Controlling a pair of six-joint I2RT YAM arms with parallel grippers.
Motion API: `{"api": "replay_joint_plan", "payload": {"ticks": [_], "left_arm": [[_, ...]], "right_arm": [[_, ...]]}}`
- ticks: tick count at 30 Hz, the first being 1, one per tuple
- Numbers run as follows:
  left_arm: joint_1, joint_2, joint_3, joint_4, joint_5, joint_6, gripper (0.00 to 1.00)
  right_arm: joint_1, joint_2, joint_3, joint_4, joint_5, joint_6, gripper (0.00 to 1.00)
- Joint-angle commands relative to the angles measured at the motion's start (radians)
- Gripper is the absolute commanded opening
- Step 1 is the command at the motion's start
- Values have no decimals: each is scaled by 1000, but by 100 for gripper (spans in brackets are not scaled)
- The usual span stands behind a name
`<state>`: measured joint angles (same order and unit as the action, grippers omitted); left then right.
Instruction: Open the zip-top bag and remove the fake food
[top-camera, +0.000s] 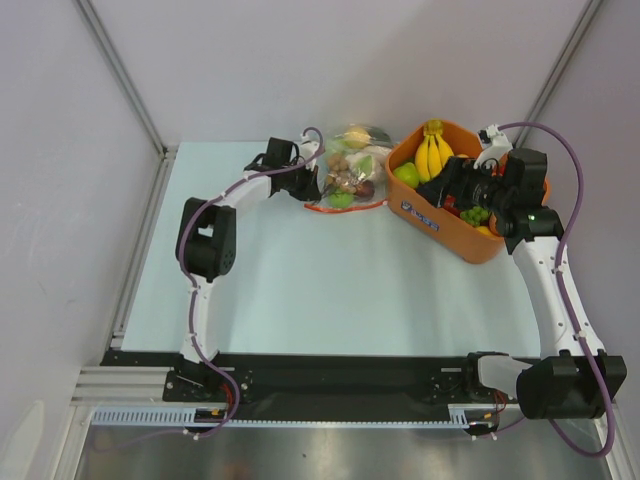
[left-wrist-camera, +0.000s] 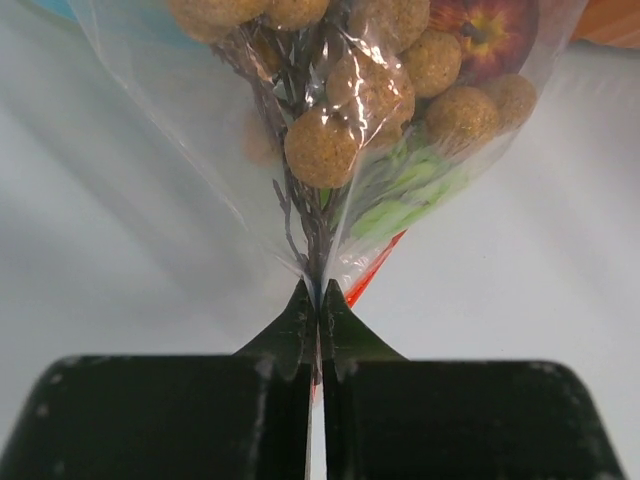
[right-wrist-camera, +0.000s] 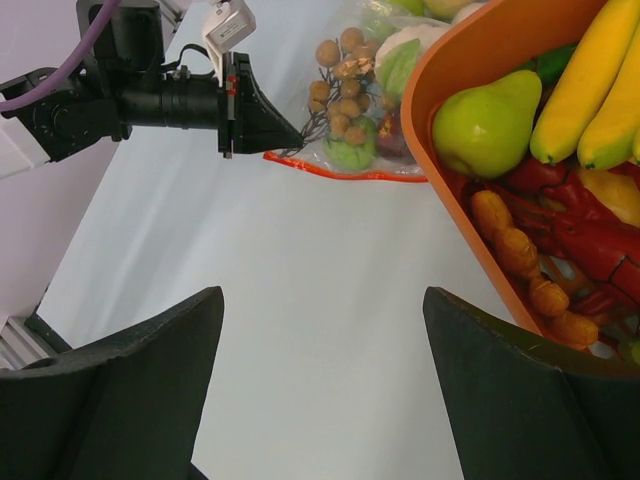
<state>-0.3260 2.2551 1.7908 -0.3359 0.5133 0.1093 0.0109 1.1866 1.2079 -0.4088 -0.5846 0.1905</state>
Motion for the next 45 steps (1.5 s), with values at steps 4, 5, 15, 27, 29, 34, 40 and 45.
{"api": "replay_joint_plan", "payload": {"ticks": [4, 5, 15, 27, 29, 34, 40, 45], "left_arm": [[-5, -115, 50, -9, 65, -14, 0], [-5, -126, 50, -11, 74, -26, 0], [-5, -242, 101, -141, 157, -130, 0], [-2, -520, -40, -218, 246, -209, 0], [-1, -543, -63, -216, 296, -218, 0], [8, -615, -152, -150, 364, -261, 0], [10, -646, -182, -123, 421, -286, 0], [15, -649, -203, -100, 467, -303, 0]], "right_arm": [[-3, -12, 31, 2, -4, 6, 87], [-3, -12, 33, 1, 0, 6, 87], [105, -68, 84, -102, 155, -98, 86], [454, -131, -28, -55, 336, -212, 84], [558, -156, -89, 13, 445, -255, 84], [618, -188, -247, 166, 571, -318, 85], [615, -118, -272, 268, 479, -410, 86], [615, -38, -269, 318, 413, -444, 85]]}}
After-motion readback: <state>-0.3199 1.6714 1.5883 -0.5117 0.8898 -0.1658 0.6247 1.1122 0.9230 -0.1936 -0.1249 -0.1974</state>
